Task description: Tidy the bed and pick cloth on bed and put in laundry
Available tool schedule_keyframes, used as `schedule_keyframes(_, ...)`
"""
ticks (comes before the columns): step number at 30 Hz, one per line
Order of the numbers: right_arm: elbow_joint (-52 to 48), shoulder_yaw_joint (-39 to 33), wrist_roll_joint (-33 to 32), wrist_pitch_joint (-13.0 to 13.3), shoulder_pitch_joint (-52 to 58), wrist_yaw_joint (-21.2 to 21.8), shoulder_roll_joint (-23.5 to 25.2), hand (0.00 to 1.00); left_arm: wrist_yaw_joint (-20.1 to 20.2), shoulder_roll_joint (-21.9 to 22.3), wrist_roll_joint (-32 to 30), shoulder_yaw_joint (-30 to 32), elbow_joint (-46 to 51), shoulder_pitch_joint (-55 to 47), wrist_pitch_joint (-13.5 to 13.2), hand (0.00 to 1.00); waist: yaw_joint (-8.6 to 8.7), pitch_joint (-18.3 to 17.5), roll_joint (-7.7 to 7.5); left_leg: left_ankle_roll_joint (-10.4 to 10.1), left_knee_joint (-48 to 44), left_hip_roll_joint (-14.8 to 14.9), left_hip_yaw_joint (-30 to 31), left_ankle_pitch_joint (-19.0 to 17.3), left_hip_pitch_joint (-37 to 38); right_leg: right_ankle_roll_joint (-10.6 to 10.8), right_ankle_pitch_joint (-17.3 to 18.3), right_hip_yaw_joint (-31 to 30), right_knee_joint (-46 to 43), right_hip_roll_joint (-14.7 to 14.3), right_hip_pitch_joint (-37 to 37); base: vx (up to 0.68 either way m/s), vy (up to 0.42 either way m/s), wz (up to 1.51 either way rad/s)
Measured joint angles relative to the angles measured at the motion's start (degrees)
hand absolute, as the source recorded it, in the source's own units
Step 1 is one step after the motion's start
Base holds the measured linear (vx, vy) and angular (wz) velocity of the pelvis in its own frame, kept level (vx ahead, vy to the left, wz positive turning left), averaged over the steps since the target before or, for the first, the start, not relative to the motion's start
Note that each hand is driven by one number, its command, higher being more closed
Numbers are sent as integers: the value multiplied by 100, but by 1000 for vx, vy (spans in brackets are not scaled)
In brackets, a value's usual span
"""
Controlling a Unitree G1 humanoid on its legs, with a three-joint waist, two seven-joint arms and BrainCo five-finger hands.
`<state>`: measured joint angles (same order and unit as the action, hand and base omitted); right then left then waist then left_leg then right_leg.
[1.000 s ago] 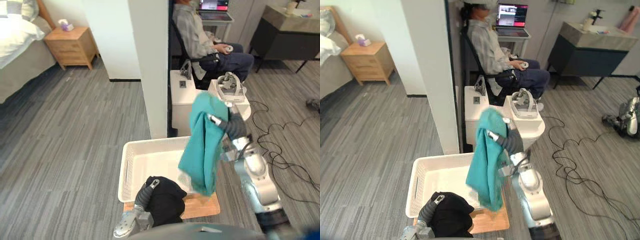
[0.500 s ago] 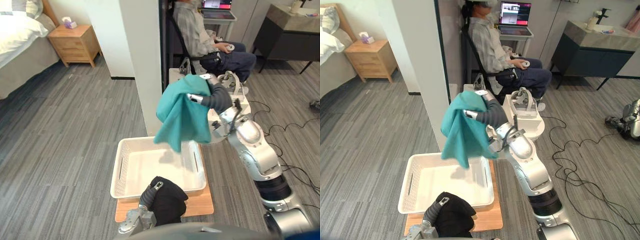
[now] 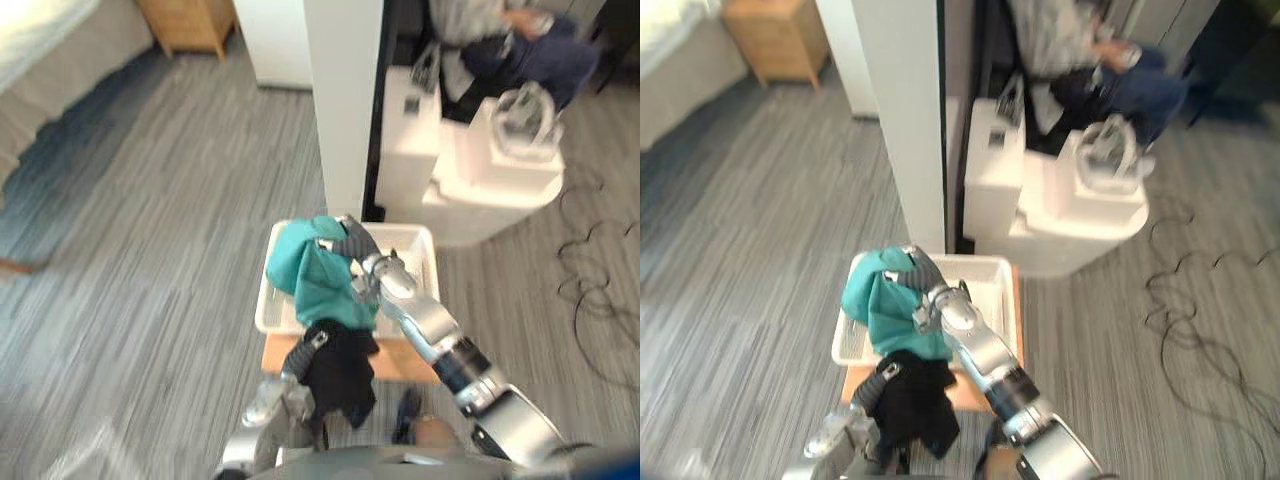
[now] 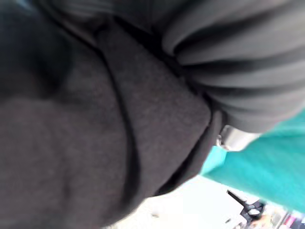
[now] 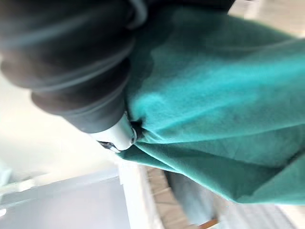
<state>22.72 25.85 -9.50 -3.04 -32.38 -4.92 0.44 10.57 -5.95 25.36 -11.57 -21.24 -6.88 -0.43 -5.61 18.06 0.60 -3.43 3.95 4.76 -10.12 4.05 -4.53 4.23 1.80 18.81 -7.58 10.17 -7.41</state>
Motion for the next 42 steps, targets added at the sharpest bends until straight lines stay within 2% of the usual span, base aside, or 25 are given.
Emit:
schedule_keyframes(4, 625, -263, 191, 320, -370, -295, 38, 100, -101, -38, -2, 85, 54, 142, -49, 100, -34, 197, 18, 25, 145, -5, 97, 220, -253, -38, -38, 90, -71, 9, -274, -51, 6, 13)
schedule_keyframes(5, 744, -363, 187, 421, -384, -389, 16, 0, -112, -51, -5, 89, 54, 163, -50, 100, -35, 244, 19, 51, 150, -7, 95, 247, -259, -41, -42, 88, -74, 11, -285, 0, 0, 0)
schedule_keyframes(8, 1039, -593, 167, 542, -370, -499, -141, 0, -115, -91, -7, 94, 54, 240, -52, 100, -34, 287, 45, 51, 150, -14, 77, 248, -265, -41, -42, 75, -85, 13, -305, 24, 2, -3)
schedule_keyframes(14, 1258, -720, 185, 1020, 231, -530, -521, 0, -112, -122, -9, 158, 133, 393, -140, 100, 23, 322, 47, 14, 149, 5, -82, 223, -236, -45, -45, -56, -86, -1, -364, 44, 4, -13)
schedule_keyframes(15, 1248, -717, 187, 1175, 414, -544, -569, 0, -117, -121, -5, 155, 277, 384, -142, 100, 29, 322, 47, 9, 149, 12, -103, 219, -226, -46, -44, -59, -85, -7, -356, 42, 0, -3)
schedule_keyframes(19, 1014, -598, 190, 1490, 904, -608, -590, 0, -202, -145, 4, 197, 901, 353, -135, 100, 48, 319, 42, -73, 150, 28, -189, 151, 55, -50, -41, -73, -27, -19, -77, 32, 4, -3)
schedule_keyframes(20, 798, -512, 194, 1596, 1055, -654, -592, 0, -211, -150, 6, 253, 1186, 308, -133, 100, 57, 315, 39, -39, 151, 35, -203, 100, 158, -51, -38, -72, 29, -37, 50, 0, 0, 0)
schedule_keyframes(23, 444, -460, 315, 1718, 1291, -673, -584, 0, -217, -259, 37, 291, 1795, 231, -98, 100, 66, 239, 14, -44, 151, 44, -212, 21, 291, -30, -52, -74, 172, -74, 250, 0, 0, 0)
schedule_keyframes(25, 269, -461, 413, 1717, 1475, -673, -585, 0, -190, -296, 266, 321, 2095, 89, -12, 100, 62, 163, -1, -21, 152, 47, -209, 8, 423, -7, -75, -73, 310, -102, 446, 52, 4, 3)
schedule_keyframes(27, 155, -460, 417, 1702, 1719, -669, -584, 0, -171, -316, 798, 389, 2310, -110, 220, 100, 25, -43, -24, -14, 153, 42, -212, -38, 555, 17, -94, -58, 446, -120, 637, 84, 5, 1)
schedule_keyframes(30, -53, -481, 517, 1569, 2119, -681, -586, 0, -90, -235, 1395, 795, 2815, -521, 367, 100, 27, -397, -91, -22, 153, 37, -250, -139, 788, 51, -116, -59, 668, -155, 952, 132, 4, -5)
schedule_keyframes(32, -239, -494, 620, 1428, 2439, -701, -587, 0, 172, -174, 1616, 1121, 3394, -735, 358, 100, 21, -626, -135, -34, 153, 39, -280, -207, 921, 64, -126, -64, 786, -186, 1118, 91, -3, -5)
schedule_keyframes(35, -361, -575, 635, 1200, 2694, -707, -602, 0, 518, -155, 1631, 1294, 4000, -798, 286, 100, 25, -771, -128, -45, 153, 39, -330, -263, 1016, 79, -141, -75, 886, -190, 1238, 45, 8, -7)
schedule_keyframes(36, -372, -679, 635, 1053, 2832, -712, -582, 0, 676, -155, 1624, 1400, 4312, -768, 156, 100, 54, -843, -110, -45, 153, 38, -360, -281, 1062, 82, -149, -96, 915, -202, 1281, 35, 4, -9)
schedule_keyframes(39, -371, -877, 644, 754, 3188, -705, -566, 0, 810, -186, 1625, 1735, 4736, -599, 2, 100, 180, -991, -51, -46, 154, 32, -451, -324, 1183, 94, -163, -199, 951, -212, 1362, 24, 15, -17)
schedule_keyframes(41, -363, -990, 645, 618, 3387, -680, -578, 0, 798, -250, 1654, 1877, 4758, -404, 13, 100, 214, -1071, 11, -50, 154, 35, -554, -360, 1268, 97, -184, -313, 983, -216, 1394, -10, 21, -28)
schedule_keyframes(42, -358, -1049, 684, 563, 3521, -666, -603, 0, 770, -365, 1737, 1881, 4758, -274, 40, 100, 287, -1146, 22, -49, 154, 34, -605, -368, 1276, 94, -218, -355, 1027, -227, 1393, -14, 8, -21)
